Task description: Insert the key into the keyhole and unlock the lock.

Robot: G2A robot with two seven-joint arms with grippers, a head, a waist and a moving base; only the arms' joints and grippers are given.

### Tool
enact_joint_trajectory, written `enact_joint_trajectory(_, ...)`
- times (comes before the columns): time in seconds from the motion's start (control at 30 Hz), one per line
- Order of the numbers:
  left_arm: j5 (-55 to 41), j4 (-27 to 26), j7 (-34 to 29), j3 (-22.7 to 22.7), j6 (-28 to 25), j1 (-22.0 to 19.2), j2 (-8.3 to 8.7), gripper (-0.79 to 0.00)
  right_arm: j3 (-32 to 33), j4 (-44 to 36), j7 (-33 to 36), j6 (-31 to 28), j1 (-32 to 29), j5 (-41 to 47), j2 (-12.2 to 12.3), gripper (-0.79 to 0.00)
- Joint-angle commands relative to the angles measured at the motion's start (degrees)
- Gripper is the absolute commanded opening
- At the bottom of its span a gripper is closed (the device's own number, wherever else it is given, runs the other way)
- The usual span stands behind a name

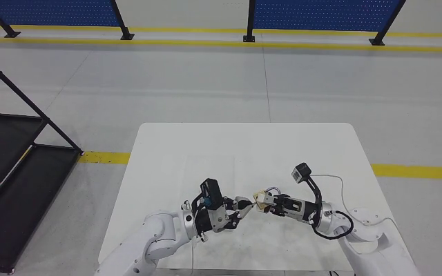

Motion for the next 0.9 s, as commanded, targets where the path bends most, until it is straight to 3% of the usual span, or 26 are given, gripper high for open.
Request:
enact_joint_trajectory(0.0, 0.77, 0.08, 0.16, 0.01, -0.02, 0.04, 0.04, -0.785, -0.07, 0.03, -0.01, 0.04, -0.07, -0.01, 0.02, -0.785)
enact_joint_trajectory(0.47, 3.29, 0.40, 2.43, 0.30, 0.37, -0.18, 0.12, -0.785, -0.10, 0.20, -0.19, 0.10, -0.23, 0.15, 0.18, -0.785)
enact_joint_trajectory(0.53, 3.41, 0.41, 2.45, 0.30, 0.50, -0.19, 0.14, -0.502, -0.11, 0.21, -0.20, 0.07, -0.24, 0.16, 0.20, -0.785)
enact_joint_trajectory(0.57, 3.41, 0.38, 2.52, 0.29, 0.60, -0.16, 0.14, 0.000, -0.12, 0.21, -0.20, 0.06, -0.24, 0.17, 0.21, -0.785)
enact_joint_trajectory(0.87, 1.45, 0.81, 4.00, -1.52, 1.34, 1.59, 0.45, 0.000, -0.25, 0.37, -0.90, -0.13, -0.29, 0.11, 0.25, -0.785)
